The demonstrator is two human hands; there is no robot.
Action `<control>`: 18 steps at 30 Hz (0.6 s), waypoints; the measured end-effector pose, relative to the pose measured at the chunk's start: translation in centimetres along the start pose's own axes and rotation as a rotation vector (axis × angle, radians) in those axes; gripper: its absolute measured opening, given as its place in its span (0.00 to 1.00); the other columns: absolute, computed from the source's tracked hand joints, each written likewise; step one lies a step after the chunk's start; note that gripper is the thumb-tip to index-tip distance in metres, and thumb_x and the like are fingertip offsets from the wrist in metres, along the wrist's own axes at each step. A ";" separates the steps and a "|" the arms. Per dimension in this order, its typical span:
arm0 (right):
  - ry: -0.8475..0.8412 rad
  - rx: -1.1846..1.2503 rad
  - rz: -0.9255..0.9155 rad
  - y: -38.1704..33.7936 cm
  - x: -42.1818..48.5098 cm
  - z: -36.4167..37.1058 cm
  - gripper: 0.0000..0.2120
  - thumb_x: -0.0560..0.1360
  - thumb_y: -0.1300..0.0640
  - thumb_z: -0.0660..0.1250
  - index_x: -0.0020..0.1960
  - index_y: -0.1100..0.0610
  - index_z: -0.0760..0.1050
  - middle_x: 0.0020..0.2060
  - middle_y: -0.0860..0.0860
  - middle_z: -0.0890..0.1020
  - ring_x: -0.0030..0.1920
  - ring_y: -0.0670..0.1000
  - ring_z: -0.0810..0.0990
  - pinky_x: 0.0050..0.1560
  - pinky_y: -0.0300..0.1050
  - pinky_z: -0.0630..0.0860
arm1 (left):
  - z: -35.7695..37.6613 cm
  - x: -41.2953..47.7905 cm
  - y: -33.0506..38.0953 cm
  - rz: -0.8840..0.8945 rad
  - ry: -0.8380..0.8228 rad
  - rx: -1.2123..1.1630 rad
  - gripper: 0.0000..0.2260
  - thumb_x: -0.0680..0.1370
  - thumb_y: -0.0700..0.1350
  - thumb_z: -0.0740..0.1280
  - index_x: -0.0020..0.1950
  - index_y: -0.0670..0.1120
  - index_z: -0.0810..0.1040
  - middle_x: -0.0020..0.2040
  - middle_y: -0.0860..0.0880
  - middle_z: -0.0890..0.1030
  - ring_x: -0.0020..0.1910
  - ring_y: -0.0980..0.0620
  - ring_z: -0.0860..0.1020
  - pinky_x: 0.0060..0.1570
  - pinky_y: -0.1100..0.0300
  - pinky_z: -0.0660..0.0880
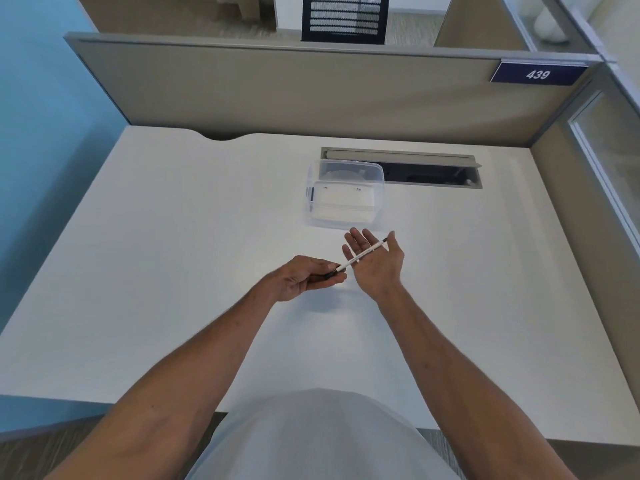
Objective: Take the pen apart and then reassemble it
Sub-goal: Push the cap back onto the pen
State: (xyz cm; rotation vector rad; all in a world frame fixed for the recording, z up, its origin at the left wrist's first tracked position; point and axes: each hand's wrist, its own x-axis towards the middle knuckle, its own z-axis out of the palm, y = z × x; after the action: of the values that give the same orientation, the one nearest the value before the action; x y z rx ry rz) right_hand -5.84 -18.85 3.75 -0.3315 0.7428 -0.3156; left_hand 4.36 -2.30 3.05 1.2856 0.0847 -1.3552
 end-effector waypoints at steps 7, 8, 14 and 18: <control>-0.032 -0.006 -0.008 0.1 0.1 1.0 0.32 0.82 0.27 0.55 0.34 0.53 0.62 0.26 0.49 0.62 0.28 0.52 0.62 0.35 0.46 0.61 | 0.0 0.1 0.3 -0.006 -0.057 -0.028 0.17 0.86 0.36 0.68 0.73 0.28 0.79 0.71 0.32 0.83 0.72 0.40 0.84 0.64 0.59 0.84; -0.029 -0.026 -0.015 0.1 0.1 1.1 0.33 0.81 0.26 0.56 0.33 0.52 0.59 0.25 0.49 0.60 0.28 0.52 0.57 0.34 0.46 0.56 | 0.0 0.1 0.3 -0.012 -0.067 -0.034 0.17 0.86 0.36 0.69 0.73 0.28 0.79 0.70 0.32 0.83 0.71 0.41 0.84 0.64 0.59 0.84; 0.067 -0.041 -0.014 0.1 0.2 1.2 0.28 0.78 0.35 0.60 0.31 0.50 0.53 0.23 0.47 0.55 0.30 0.52 0.48 0.29 0.44 0.48 | 0.1 0.1 0.3 -0.091 -0.123 -0.097 0.14 0.85 0.38 0.70 0.68 0.30 0.82 0.66 0.35 0.86 0.59 0.45 0.90 0.64 0.58 0.85; 0.105 -0.035 -0.033 0.1 0.1 1.0 0.25 0.77 0.38 0.59 0.33 0.49 0.50 0.26 0.47 0.51 0.29 0.52 0.47 0.26 0.43 0.50 | 0.1 0.0 0.3 -0.130 -0.116 -0.136 0.14 0.86 0.42 0.71 0.65 0.32 0.83 0.65 0.34 0.87 0.58 0.43 0.91 0.64 0.57 0.85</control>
State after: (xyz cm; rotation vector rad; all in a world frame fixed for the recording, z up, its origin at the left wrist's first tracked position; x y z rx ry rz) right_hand -5.04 -18.64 4.40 -0.3627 0.8473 -0.3535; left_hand 4.52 -2.46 3.30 1.1009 0.1801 -1.5065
